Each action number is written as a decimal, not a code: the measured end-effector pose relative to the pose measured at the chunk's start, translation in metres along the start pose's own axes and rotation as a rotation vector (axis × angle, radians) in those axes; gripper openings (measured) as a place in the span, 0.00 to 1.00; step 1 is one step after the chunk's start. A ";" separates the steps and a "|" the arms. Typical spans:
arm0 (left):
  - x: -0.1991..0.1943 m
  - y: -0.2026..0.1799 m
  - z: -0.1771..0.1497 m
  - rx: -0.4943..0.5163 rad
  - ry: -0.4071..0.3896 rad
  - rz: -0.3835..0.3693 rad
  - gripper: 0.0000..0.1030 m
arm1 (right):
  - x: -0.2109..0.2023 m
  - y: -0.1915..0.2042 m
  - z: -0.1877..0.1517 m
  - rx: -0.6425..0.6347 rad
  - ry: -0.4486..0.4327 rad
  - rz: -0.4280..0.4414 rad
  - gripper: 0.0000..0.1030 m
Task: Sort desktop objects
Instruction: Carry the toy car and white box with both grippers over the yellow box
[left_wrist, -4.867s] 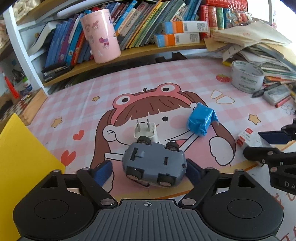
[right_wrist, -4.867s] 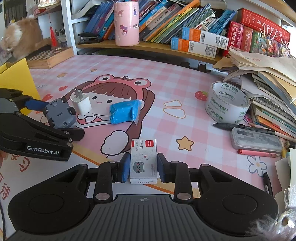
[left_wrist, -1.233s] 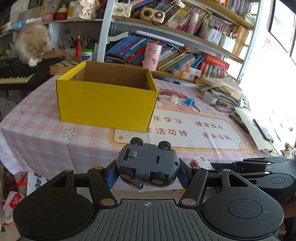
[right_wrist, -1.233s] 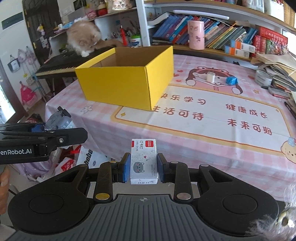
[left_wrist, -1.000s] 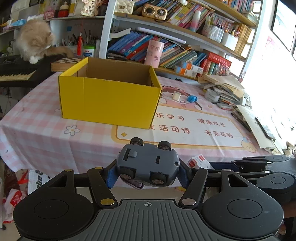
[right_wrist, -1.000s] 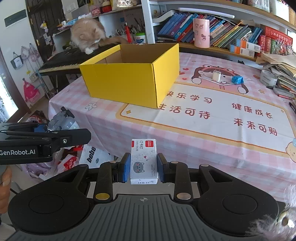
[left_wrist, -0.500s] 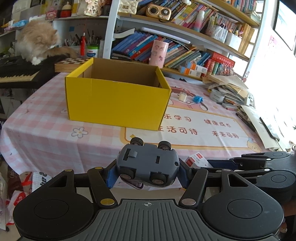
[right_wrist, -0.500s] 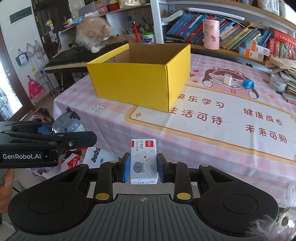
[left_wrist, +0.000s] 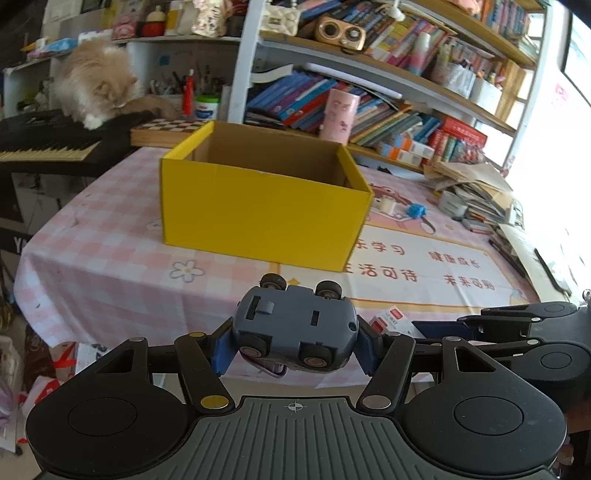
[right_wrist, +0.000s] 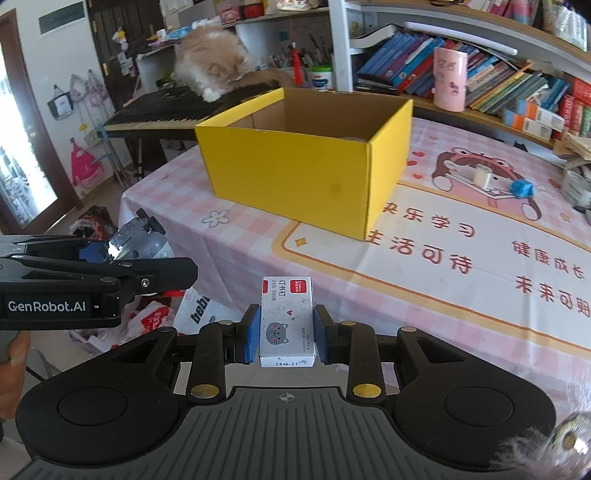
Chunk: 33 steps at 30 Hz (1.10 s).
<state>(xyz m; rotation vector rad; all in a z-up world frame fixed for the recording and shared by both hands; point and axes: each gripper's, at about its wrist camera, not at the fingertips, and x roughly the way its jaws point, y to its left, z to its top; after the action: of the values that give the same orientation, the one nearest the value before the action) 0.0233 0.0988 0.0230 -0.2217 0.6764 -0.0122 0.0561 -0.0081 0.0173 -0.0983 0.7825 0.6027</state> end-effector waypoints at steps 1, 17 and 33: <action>0.000 0.003 0.000 -0.008 0.000 0.008 0.61 | 0.002 0.001 0.001 -0.004 0.003 0.006 0.26; 0.006 0.026 0.044 -0.021 -0.087 0.084 0.61 | 0.016 -0.012 0.041 0.017 -0.017 0.051 0.26; 0.072 0.017 0.144 0.070 -0.205 0.129 0.61 | 0.059 -0.065 0.163 -0.037 -0.179 0.093 0.26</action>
<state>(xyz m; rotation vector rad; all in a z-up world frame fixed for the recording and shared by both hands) 0.1678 0.1383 0.0835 -0.1094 0.4840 0.1093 0.2270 0.0144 0.0840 -0.0414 0.6050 0.7045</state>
